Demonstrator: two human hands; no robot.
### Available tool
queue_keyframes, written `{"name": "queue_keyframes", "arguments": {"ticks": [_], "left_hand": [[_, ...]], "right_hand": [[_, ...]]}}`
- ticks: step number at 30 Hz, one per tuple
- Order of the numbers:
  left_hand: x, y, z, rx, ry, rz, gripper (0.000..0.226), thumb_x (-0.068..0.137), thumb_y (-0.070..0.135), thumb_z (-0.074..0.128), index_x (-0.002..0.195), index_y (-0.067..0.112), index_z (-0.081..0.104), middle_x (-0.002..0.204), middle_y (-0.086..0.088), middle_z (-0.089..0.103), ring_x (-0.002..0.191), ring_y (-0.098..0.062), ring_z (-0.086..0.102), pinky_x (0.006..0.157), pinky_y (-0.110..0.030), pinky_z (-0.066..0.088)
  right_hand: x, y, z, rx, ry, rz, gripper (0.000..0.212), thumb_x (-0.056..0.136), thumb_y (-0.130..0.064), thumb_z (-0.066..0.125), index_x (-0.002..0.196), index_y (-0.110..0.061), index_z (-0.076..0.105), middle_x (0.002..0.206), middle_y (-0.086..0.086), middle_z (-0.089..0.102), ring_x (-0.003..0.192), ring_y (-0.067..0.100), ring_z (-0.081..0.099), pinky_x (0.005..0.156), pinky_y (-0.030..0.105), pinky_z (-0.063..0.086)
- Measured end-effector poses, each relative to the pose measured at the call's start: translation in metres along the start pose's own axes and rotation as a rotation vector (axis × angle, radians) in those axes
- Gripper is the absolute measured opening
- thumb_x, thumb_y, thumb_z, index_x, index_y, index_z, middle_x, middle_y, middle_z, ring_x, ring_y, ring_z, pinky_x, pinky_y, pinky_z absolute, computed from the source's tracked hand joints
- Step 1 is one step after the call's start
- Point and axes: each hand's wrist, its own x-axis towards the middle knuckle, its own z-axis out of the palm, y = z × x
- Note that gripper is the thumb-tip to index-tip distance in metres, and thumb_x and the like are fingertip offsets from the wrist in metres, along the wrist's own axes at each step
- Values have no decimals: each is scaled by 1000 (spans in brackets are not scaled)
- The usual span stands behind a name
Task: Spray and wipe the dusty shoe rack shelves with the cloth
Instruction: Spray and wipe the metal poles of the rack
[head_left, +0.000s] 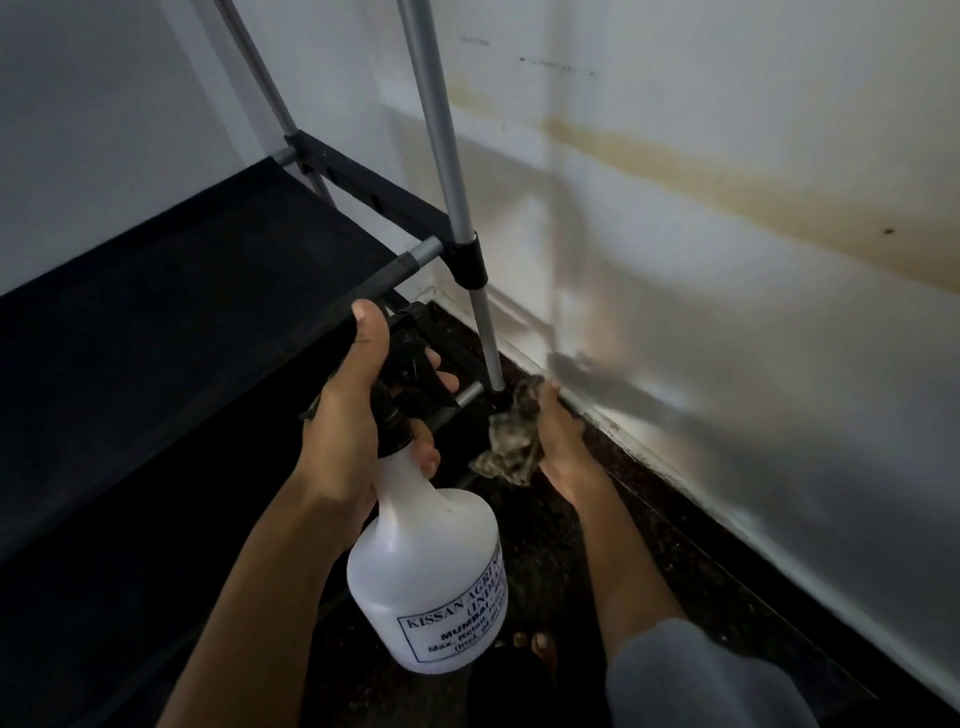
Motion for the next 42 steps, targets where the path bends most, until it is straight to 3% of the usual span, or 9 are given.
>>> {"name": "queue_keyframes", "arguments": {"ticks": [5,11,14,18,21,24,30,36,42], "left_hand": [[-1,-1,5,2,-10,-4,68,78,68,39,93,6,62,84,-12,68,37,-14,44,40,-24,41],[-2,-2,9,-14,-45,-13,67,78,65,40,93,4,62,82,-13,66,37,-12,47,39,-24,41],[0,-4,8,62,-44,9,71,71,69,39,93,5,64,83,-10,69,38,-14,44,42,-26,39],[2,-5,7,57,-54,1,75,70,70,40,96,5,64,86,-10,70,39,-15,43,43,-27,39],[4,-4,7,53,-77,19,70,73,67,39,94,4,62,86,-11,67,38,-13,44,42,-26,38],[8,-6,3,72,-94,62,67,74,67,37,89,7,62,86,-12,68,39,-15,42,45,-27,38],[16,-20,-7,60,-101,79,70,78,76,40,83,12,66,87,-11,70,39,-18,40,46,-31,40],[20,-27,-9,87,-86,43,69,77,77,40,84,13,65,87,-8,70,39,-17,40,47,-30,39],[17,-39,-10,105,-83,31,67,71,71,37,86,12,65,86,-9,71,39,-17,42,48,-31,39]], "right_hand": [[-57,-16,47,51,408,-502,34,101,-23,39,129,-9,53,124,3,23,91,-4,46,72,-6,37],[-53,10,56,-145,459,-459,32,99,-30,47,124,-15,60,119,-6,35,79,-4,44,84,2,41],[-50,27,44,-100,493,-280,27,98,-28,50,123,-17,52,96,-19,46,68,-5,52,65,5,45],[-51,33,44,-87,682,-380,27,95,-22,55,115,-9,66,114,-2,30,95,10,45,95,35,49],[-50,14,57,-41,684,-627,37,95,-38,47,122,-17,62,126,-10,25,98,-3,46,83,17,47],[-30,19,64,-247,637,-702,47,96,-48,36,129,-20,54,133,-7,26,108,10,47,88,28,45],[9,98,27,-344,392,-201,39,101,-30,37,130,-8,52,138,20,29,113,36,51,92,29,40],[-15,60,60,57,867,-460,39,99,-21,46,132,-1,51,138,20,31,108,18,48,86,3,38],[2,76,63,-292,501,-417,58,94,-22,56,144,-5,33,132,17,36,100,21,49,77,0,26]]}}
